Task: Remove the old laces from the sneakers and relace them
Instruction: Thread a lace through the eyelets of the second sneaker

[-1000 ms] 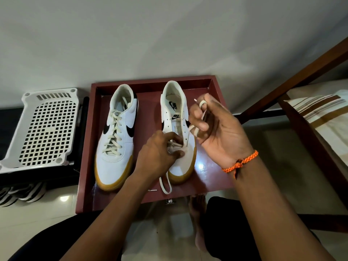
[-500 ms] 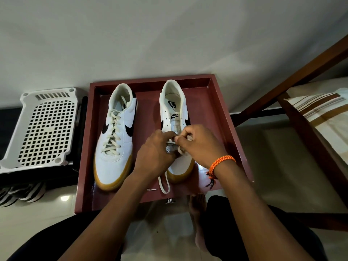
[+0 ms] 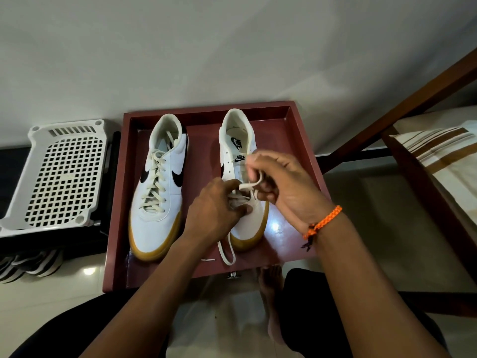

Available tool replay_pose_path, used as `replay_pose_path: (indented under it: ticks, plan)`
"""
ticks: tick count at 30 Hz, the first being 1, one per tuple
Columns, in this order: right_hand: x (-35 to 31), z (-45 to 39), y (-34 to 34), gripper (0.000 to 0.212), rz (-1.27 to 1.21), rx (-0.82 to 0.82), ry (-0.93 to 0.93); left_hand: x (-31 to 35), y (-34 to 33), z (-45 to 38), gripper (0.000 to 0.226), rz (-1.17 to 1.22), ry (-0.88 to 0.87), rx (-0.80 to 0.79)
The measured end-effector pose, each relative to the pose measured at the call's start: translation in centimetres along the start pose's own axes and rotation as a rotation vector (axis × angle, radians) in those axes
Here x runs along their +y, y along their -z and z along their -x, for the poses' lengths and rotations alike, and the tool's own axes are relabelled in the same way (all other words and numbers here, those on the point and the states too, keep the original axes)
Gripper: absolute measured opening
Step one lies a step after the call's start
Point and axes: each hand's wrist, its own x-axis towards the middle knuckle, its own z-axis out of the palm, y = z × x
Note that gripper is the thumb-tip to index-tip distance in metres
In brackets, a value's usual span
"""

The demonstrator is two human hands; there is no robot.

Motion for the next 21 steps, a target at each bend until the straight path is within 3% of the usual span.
replay_pose_path:
  ticks: [4,6,8,9,11,12,14,17,21]
  plan:
    - [-0.5,0.3,1.2,0.037,-0.670,0.009,0.053,-0.2,0.0,0.0,0.027,0.026,-0.035,0.005]
    - [0.2,-0.3,2.1,0.033,-0.863,0.157,0.107,-0.2,-0.3,0.1,0.027,-0.013,-0.082,0.050]
    - [0.8,-0.8,3.0,0.024,-0.865,0.374,0.058,0.0,-0.8,0.3,0.032,-0.111,-0.129,0.125]
    - [1.3,-1.1,3.6,0.018,-0.702,0.497,0.001,0.1,-0.9,0.4,0.034,-0.169,-0.139,0.160]
    - [2.7,-1.5,4.3,0.012,0.027,0.677,-0.108,0.3,-0.9,0.5,0.034,-0.284,-0.143,0.200]
    - [3.5,-1.6,4.2,0.014,0.421,0.659,-0.135,0.2,-0.9,0.5,0.034,-0.312,-0.138,0.201]
    - [4.4,-1.5,2.9,0.021,0.869,0.443,-0.179,0.1,-0.7,0.3,0.035,-0.302,-0.109,0.174]
    - [4.5,-0.1,0.1,0.022,1.167,0.171,-0.322,0.0,-0.8,0.4,0.034,-0.241,-0.070,0.170]
    - [4.6,0.0,0.1,0.018,1.229,0.158,-0.320,-0.1,-0.6,0.4,0.038,-0.197,-0.070,0.165]
